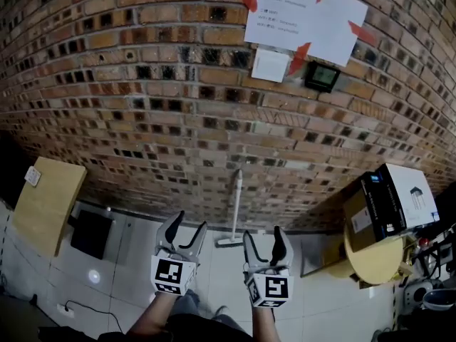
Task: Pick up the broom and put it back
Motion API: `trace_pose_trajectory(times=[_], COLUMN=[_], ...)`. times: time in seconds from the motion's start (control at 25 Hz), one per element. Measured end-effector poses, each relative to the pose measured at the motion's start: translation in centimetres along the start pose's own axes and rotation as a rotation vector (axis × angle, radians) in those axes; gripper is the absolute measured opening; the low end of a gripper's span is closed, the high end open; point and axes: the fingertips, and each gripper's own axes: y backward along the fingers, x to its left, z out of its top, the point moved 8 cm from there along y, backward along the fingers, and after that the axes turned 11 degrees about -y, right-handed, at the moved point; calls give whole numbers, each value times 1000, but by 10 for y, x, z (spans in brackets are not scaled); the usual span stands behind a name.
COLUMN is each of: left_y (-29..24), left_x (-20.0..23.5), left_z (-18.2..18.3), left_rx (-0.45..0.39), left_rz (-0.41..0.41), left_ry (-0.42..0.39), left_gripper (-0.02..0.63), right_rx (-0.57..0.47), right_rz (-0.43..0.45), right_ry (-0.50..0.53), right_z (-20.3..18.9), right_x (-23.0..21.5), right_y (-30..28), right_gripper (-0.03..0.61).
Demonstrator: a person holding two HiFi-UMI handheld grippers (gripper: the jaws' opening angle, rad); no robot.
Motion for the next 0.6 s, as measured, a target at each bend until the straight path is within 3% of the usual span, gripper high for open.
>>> trace_pose_trajectory(times=[0.2, 0.44, 0.6], left_y=[22, 30, 34], left_x=[-46, -50, -35], left_z=[9, 18, 17], left_rx=[33, -14, -28], left_rz=[14, 23, 33], left_ry=[-18, -37, -4], left_gripper=[241, 241, 240], right_rx=[28, 5, 20], right_rz=[3, 5, -24], right_ry=[-82, 42, 52], right_z=[-7, 15, 20], right_x=[-29, -23, -23], right_y=[29, 33, 31], right_gripper=[325, 325, 324])
